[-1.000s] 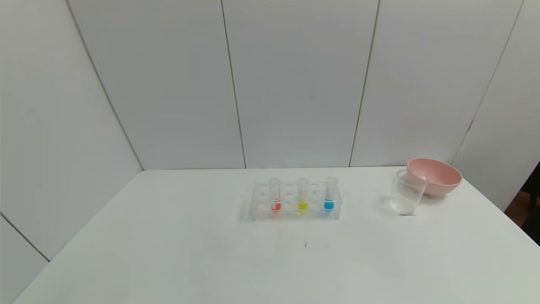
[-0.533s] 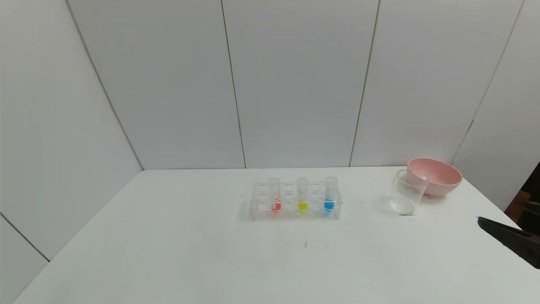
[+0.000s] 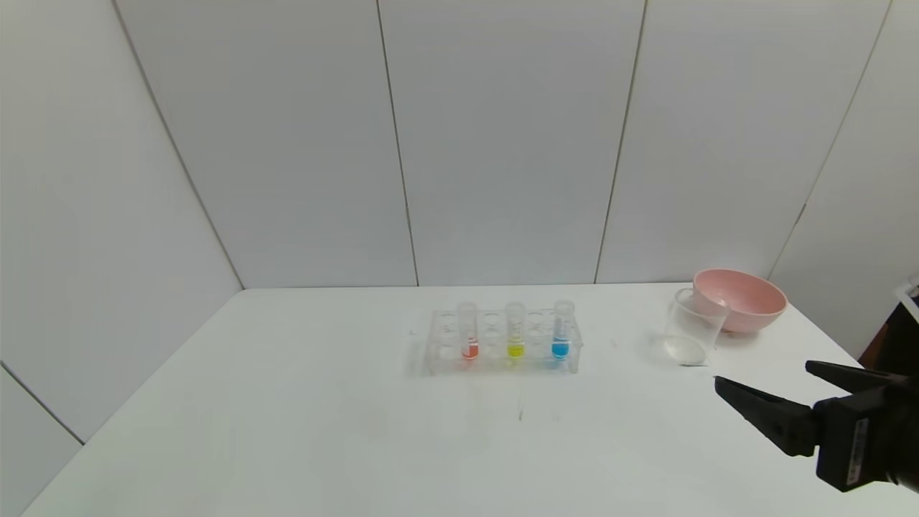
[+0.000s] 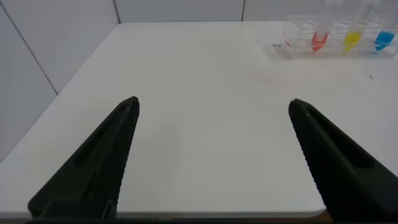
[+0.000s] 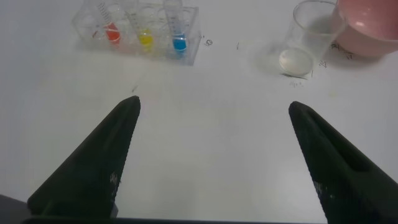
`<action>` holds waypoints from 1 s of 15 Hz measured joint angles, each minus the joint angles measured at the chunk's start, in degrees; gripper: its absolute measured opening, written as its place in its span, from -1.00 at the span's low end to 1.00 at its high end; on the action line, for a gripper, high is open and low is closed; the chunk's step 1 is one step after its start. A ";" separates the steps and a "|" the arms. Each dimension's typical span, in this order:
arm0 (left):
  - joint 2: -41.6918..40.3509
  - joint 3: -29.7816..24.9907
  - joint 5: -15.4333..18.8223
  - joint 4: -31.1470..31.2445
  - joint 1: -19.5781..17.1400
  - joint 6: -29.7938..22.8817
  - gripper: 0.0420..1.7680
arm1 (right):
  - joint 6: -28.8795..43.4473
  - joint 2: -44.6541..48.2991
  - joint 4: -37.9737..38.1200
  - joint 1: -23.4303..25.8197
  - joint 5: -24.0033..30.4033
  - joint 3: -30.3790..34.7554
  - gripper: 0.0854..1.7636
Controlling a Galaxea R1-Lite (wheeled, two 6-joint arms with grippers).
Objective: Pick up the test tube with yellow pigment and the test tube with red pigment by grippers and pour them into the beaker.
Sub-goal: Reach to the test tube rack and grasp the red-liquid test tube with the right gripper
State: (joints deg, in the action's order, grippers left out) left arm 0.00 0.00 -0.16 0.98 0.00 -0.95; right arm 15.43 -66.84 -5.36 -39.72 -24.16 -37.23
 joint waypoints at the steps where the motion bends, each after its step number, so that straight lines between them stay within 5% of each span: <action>1: 0.00 0.00 0.00 0.00 0.00 0.00 0.94 | 0.29 -1.66 0.41 -1.29 -1.72 -1.07 0.94; 8: 0.00 0.00 0.00 0.00 0.00 0.00 0.94 | 4.49 -15.98 0.68 -11.65 -7.96 -9.51 0.94; 15: 0.00 0.00 0.00 -0.02 0.00 0.00 0.94 | 8.68 -34.38 3.84 -16.48 -9.31 -27.12 0.94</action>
State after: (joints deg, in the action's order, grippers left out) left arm 0.00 0.00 -0.16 0.95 0.00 -0.95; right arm 24.11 -101.22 -1.52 -56.20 -33.48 -64.35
